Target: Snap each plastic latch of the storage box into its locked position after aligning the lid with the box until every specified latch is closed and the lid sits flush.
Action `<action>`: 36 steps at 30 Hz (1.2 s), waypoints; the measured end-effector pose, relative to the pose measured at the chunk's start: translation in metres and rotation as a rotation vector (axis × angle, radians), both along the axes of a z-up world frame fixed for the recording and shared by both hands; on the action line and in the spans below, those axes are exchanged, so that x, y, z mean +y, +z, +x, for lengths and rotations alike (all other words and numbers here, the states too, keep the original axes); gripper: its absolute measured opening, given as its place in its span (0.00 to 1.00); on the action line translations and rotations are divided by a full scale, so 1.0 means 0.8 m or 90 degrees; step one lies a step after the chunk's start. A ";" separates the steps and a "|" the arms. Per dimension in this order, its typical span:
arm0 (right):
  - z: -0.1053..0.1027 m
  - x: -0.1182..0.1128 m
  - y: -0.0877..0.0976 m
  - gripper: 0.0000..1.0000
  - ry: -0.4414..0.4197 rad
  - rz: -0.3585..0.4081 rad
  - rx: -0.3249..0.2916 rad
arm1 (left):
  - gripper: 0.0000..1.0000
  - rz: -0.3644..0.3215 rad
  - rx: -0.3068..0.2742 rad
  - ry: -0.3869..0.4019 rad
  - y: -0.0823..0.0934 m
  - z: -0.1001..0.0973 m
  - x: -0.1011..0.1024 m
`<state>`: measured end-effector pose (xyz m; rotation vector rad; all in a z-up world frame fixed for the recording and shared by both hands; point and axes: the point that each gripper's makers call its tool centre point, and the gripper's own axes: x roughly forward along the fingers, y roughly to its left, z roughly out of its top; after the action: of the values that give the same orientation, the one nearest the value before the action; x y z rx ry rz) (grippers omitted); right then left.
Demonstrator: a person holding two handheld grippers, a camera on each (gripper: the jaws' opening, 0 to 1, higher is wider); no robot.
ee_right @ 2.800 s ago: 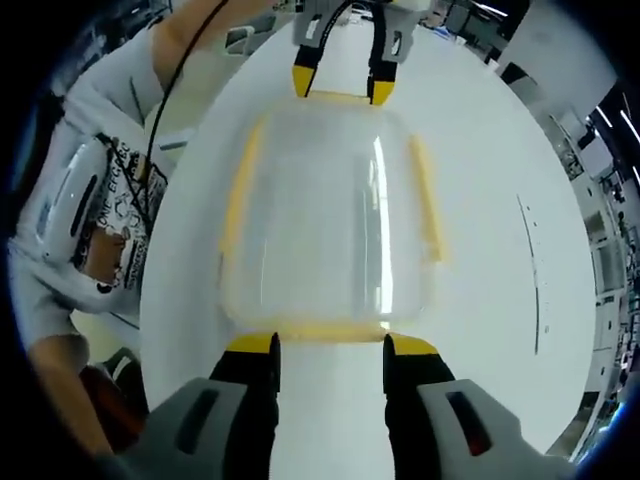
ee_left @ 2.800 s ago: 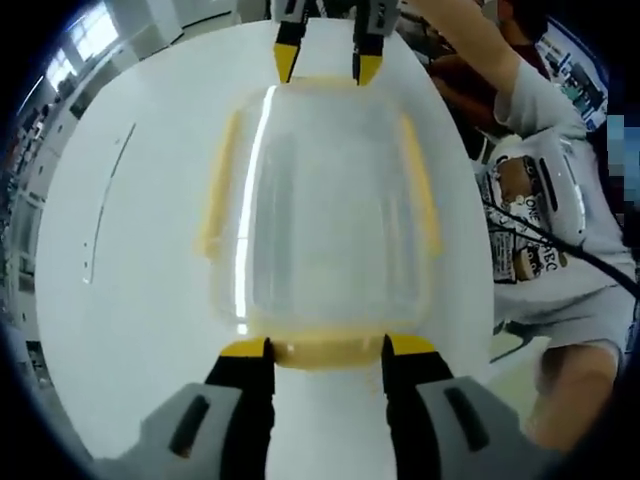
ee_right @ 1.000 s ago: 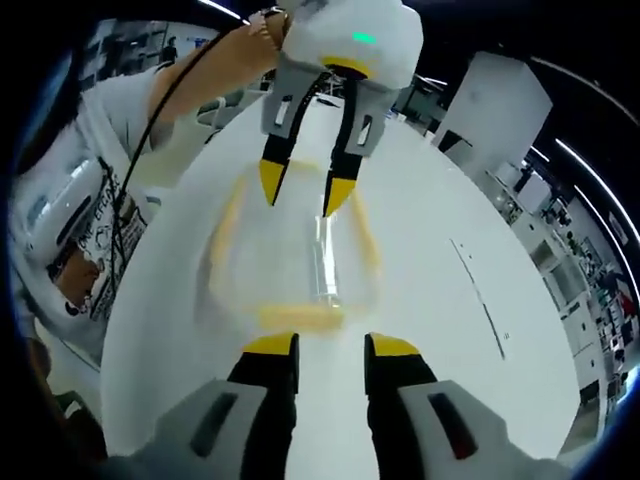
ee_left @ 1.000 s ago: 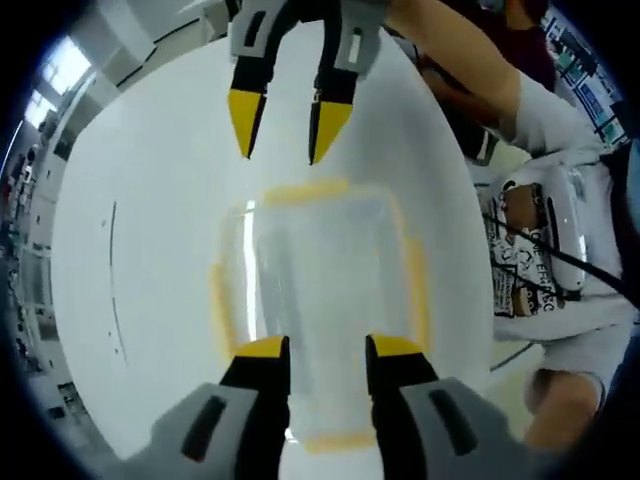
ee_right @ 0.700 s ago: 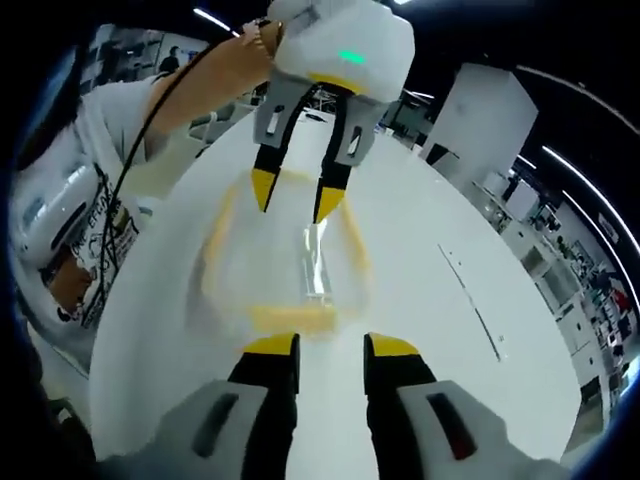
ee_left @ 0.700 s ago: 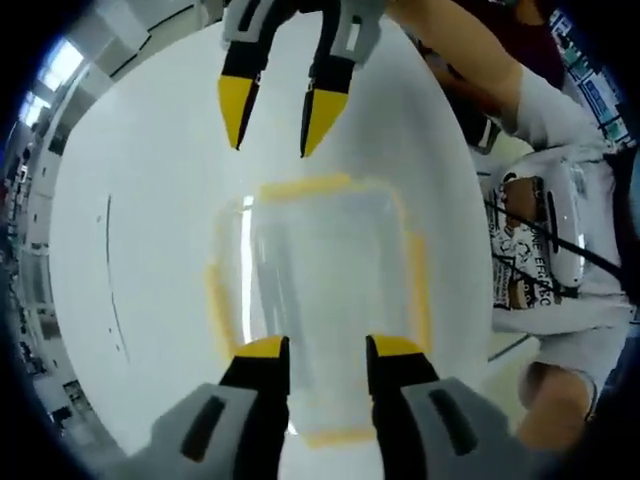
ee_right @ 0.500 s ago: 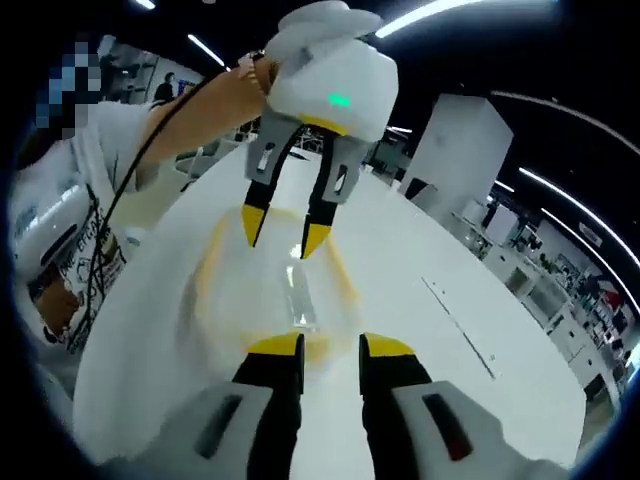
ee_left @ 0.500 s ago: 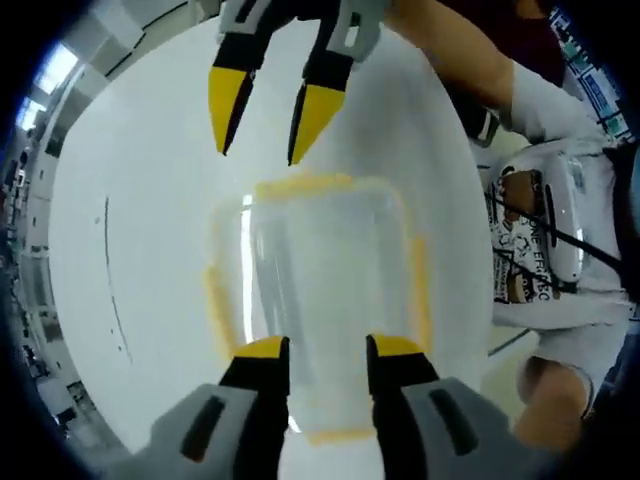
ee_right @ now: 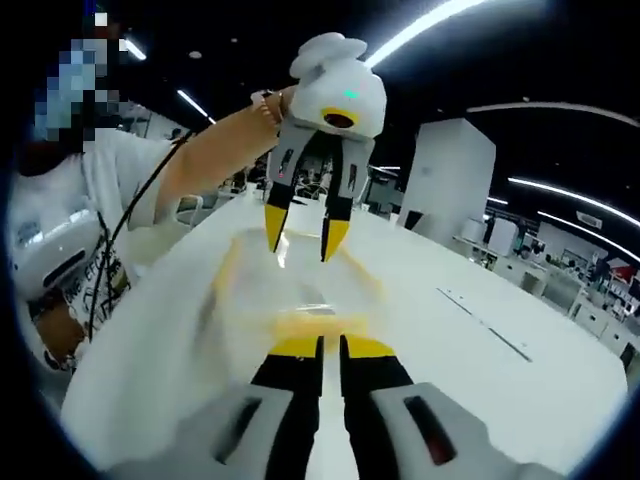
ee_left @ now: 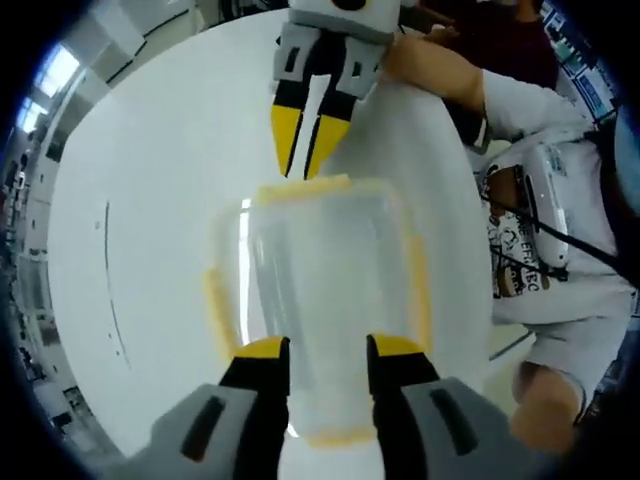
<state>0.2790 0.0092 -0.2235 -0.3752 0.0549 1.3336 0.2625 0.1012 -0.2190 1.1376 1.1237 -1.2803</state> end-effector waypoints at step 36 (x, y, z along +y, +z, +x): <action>-0.005 0.003 -0.019 0.00 0.014 0.016 0.049 | 0.30 -0.024 0.003 0.000 0.005 0.003 -0.004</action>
<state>0.2752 0.0115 -0.2385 -0.3027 0.0986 1.3690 0.2649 0.0982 -0.2153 1.1069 1.0982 -1.2986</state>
